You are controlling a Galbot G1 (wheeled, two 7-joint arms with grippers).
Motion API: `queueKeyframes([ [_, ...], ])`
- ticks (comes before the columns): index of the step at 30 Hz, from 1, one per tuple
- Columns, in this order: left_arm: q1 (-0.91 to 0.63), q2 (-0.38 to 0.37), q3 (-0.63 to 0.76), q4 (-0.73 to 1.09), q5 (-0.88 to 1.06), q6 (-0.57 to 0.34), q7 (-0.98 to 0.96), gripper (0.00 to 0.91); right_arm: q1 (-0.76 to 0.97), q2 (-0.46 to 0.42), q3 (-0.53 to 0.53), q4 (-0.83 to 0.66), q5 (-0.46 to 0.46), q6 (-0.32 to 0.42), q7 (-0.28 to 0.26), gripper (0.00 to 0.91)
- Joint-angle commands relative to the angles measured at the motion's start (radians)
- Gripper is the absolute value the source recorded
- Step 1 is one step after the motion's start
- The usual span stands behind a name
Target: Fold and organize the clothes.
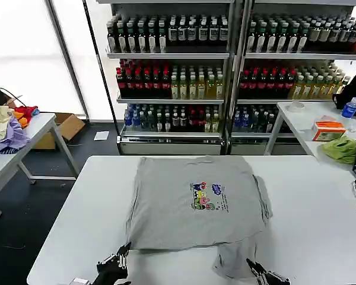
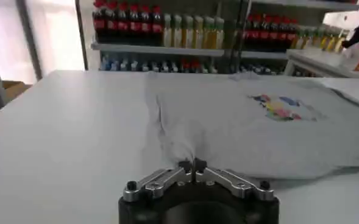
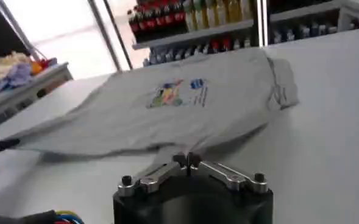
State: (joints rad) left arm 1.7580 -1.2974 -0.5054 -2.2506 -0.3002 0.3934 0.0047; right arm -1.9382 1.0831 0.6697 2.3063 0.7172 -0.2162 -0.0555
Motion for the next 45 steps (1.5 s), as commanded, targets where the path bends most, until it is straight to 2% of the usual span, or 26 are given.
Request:
queueKeyframes([
  [1,-0.113,0.000,-0.017,-0.021,-0.069,0.019,0.008,0.010,0.309,0.063,-0.004,-0.083,0.059,0.020,0.030,0.000],
  [5,-0.207,0.018,-0.003,0.029,-0.107,0.050,0.026,0.010,0.443,0.059,-0.016,-0.167,0.106,0.012,0.058,0.000],
  [13,-0.426,0.042,0.018,0.201,-0.225,0.087,0.062,0.010,0.665,0.014,-0.078,-0.350,0.097,-0.005,0.086,0.000],
  [20,-0.572,0.037,0.040,0.361,-0.291,0.104,0.046,0.010,0.741,-0.002,-0.141,-0.492,0.047,0.001,0.081,0.000],
  [26,-0.632,0.016,0.044,0.463,-0.291,0.071,0.044,0.020,0.784,0.038,-0.193,-0.567,-0.019,0.001,0.083,0.000],
  [27,-0.637,0.012,0.044,0.472,-0.291,0.070,0.039,0.050,0.791,0.043,-0.205,-0.581,-0.037,0.003,0.084,0.000],
  [29,-0.645,0.003,0.040,0.493,-0.291,0.069,0.036,0.282,0.812,0.060,-0.223,-0.613,-0.067,-0.002,0.112,0.000],
  [30,-0.646,0.002,0.040,0.501,-0.291,0.068,0.035,0.675,0.820,0.070,-0.229,-0.624,-0.093,-0.007,0.114,0.000],
  [31,-0.647,-0.002,0.038,0.513,-0.289,0.067,0.029,0.907,0.821,0.073,-0.230,-0.625,-0.100,-0.008,0.111,0.312],
  [32,-0.647,-0.003,0.039,0.524,-0.287,0.068,0.024,0.907,0.824,0.079,-0.229,-0.619,-0.104,-0.022,0.102,0.907],
  [39,-0.606,-0.004,0.015,0.486,-0.277,0.094,0.022,0.907,0.779,0.042,-0.192,-0.535,-0.134,-0.056,0.068,0.907],
  [45,-0.521,0.019,-0.026,0.369,-0.276,0.091,0.030,0.907,0.701,0.017,-0.128,-0.449,-0.125,-0.073,0.085,0.907],
])
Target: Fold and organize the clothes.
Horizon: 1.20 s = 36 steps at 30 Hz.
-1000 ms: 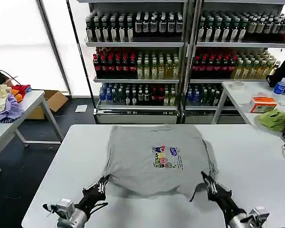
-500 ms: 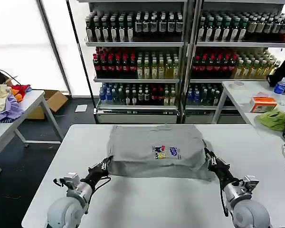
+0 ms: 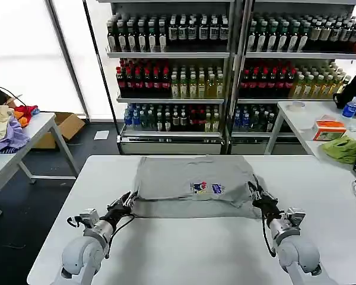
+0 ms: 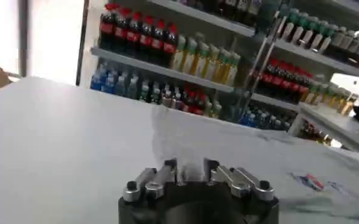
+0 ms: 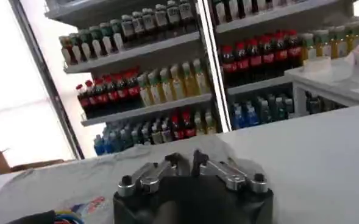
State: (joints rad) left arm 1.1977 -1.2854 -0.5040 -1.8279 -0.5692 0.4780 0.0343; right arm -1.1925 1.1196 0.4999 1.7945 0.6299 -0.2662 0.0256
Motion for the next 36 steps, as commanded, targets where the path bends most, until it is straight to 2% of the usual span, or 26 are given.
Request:
queueKeyframes([
  [1,0.050,0.008,-0.033,-0.063,-0.007,0.005,-0.002,0.907,-0.062,-0.022,0.054,0.078,-0.038,-0.025,0.006,0.907],
  [5,0.120,0.016,-0.047,-0.107,-0.002,-0.003,-0.008,0.907,-0.136,-0.022,0.070,0.120,-0.069,-0.031,0.022,0.907],
  [9,0.175,0.011,-0.038,-0.127,0.018,-0.016,-0.009,0.907,-0.174,0.001,0.052,0.124,-0.134,-0.078,0.098,0.907],
  [11,0.190,-0.002,-0.025,-0.127,0.032,-0.019,-0.010,0.907,-0.171,0.023,0.033,0.108,-0.128,-0.126,0.138,0.907],
  [15,0.170,-0.023,0.012,-0.110,0.060,-0.011,-0.026,0.907,-0.149,0.053,0.014,0.088,-0.127,-0.146,0.154,0.907],
  [16,0.163,-0.026,0.017,-0.103,0.063,-0.010,-0.028,0.907,-0.145,0.059,0.010,0.088,-0.127,-0.150,0.156,0.796],
  [17,0.144,-0.030,0.029,-0.085,0.067,-0.010,-0.027,0.907,-0.143,0.067,0.004,0.089,-0.128,-0.157,0.160,0.615],
  [18,0.134,-0.032,0.036,-0.072,0.066,-0.009,-0.027,0.907,-0.143,0.068,0.000,0.088,-0.129,-0.167,0.165,0.212],
  [19,0.127,-0.034,0.039,-0.067,0.066,-0.009,-0.027,0.907,-0.144,0.071,-0.006,0.086,-0.133,-0.179,0.169,0.081],
  [20,0.109,-0.037,0.043,-0.057,0.064,-0.010,-0.025,0.907,-0.148,0.071,-0.012,0.082,-0.141,-0.178,0.168,0.000],
  [26,0.076,-0.035,0.050,-0.009,0.064,-0.011,-0.024,0.907,-0.154,0.070,-0.020,0.061,-0.152,-0.178,0.165,0.000],
  [27,0.077,-0.033,0.050,-0.003,0.064,-0.011,-0.020,0.806,-0.153,0.070,-0.021,0.061,-0.151,-0.178,0.165,0.000],
  [28,0.077,-0.032,0.049,0.004,0.064,-0.014,-0.017,0.615,-0.152,0.070,-0.021,0.063,-0.151,-0.178,0.165,0.000],
  [29,0.078,-0.031,0.049,0.010,0.064,-0.017,-0.011,0.272,-0.152,0.069,-0.020,0.067,-0.149,-0.177,0.161,0.000],
  [30,0.079,-0.030,0.048,0.018,0.064,-0.019,-0.006,0.020,-0.153,0.068,-0.020,0.070,-0.147,-0.174,0.160,0.000],
  [36,0.093,-0.029,0.050,0.027,0.073,-0.046,0.005,0.010,-0.152,0.061,-0.018,0.070,-0.143,-0.169,0.154,0.000],
])
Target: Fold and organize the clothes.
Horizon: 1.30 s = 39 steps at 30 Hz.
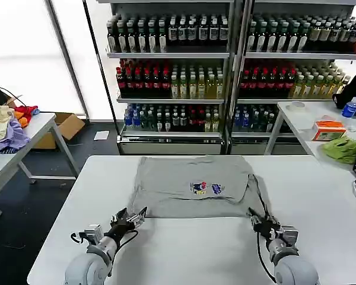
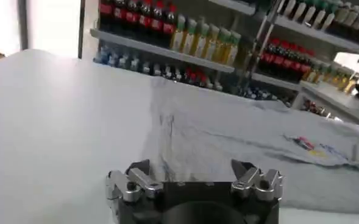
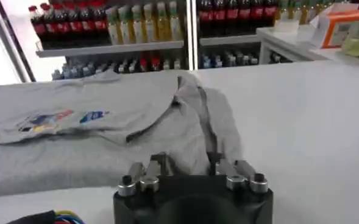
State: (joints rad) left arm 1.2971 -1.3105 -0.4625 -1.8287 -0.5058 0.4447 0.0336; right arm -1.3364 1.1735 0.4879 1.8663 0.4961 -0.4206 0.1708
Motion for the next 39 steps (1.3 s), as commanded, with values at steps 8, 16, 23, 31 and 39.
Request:
queueKeyframes([
  [8,0.005,-0.004,0.004,0.051,0.028,-0.044,0.040,0.010,-0.014,0.027,-0.008,0.001,-0.002,0.004,0.000,0.000],
  [16,0.005,-0.005,0.004,0.082,0.046,-0.077,0.029,0.010,-0.030,0.013,-0.002,0.029,0.009,0.011,-0.013,0.000],
  [23,0.092,0.007,-0.004,-0.034,0.062,-0.089,-0.017,0.010,-0.169,-0.028,0.038,0.163,0.033,0.009,-0.035,0.000],
  [31,0.296,-0.004,-0.070,-0.213,0.117,-0.076,-0.010,0.010,-0.398,0.002,0.109,0.311,-0.005,-0.018,-0.072,0.000],
  [39,0.504,-0.055,-0.150,-0.366,0.222,-0.056,0.058,0.010,-0.531,-0.022,0.141,0.381,-0.048,-0.026,-0.117,0.000],
])
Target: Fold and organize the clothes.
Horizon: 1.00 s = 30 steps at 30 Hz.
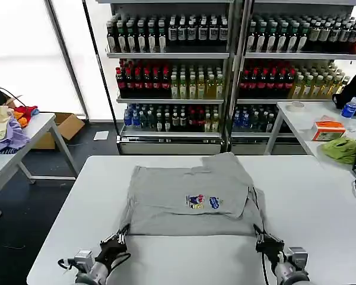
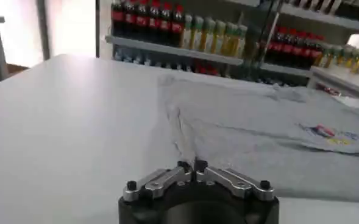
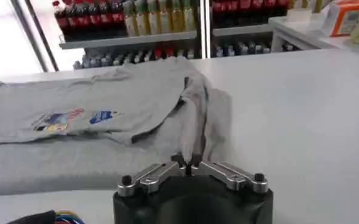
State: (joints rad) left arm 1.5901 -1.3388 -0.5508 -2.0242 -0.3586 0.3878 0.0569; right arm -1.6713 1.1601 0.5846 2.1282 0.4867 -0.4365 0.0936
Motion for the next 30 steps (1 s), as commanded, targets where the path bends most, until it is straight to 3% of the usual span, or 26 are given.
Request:
queueKeyframes([
  [1,0.230,-0.032,-0.067,-0.179,0.083,0.004,0.037,0.010,-0.197,-0.013,0.045,0.118,-0.039,-0.011,-0.042,0.000],
  [6,0.300,-0.050,-0.104,-0.229,0.102,0.017,0.041,0.010,-0.207,-0.017,0.047,0.125,-0.049,-0.031,-0.033,0.000],
  [7,0.306,-0.051,-0.110,-0.233,0.104,0.023,0.041,0.635,-0.202,-0.015,0.045,0.127,-0.054,-0.040,-0.021,0.443],
  [8,0.312,-0.051,-0.112,-0.240,0.105,0.027,0.041,0.907,-0.197,-0.014,0.045,0.127,-0.051,-0.042,-0.021,0.907],
  [15,0.249,-0.044,-0.116,-0.267,0.116,0.087,0.028,0.907,-0.048,-0.044,0.087,0.118,0.044,-0.040,-0.027,0.907],
  [21,0.217,-0.012,-0.202,-0.275,0.042,0.115,0.030,0.907,0.112,-0.140,0.149,0.051,0.154,-0.029,-0.050,0.907],
  [26,0.108,0.060,-0.280,-0.228,-0.059,0.125,0.038,0.907,0.372,-0.229,0.088,-0.116,0.194,0.001,-0.116,0.907],
  [30,-0.003,0.152,-0.254,-0.110,-0.110,0.140,0.054,0.907,0.624,-0.283,-0.030,-0.338,0.198,-0.001,-0.225,0.907],
])
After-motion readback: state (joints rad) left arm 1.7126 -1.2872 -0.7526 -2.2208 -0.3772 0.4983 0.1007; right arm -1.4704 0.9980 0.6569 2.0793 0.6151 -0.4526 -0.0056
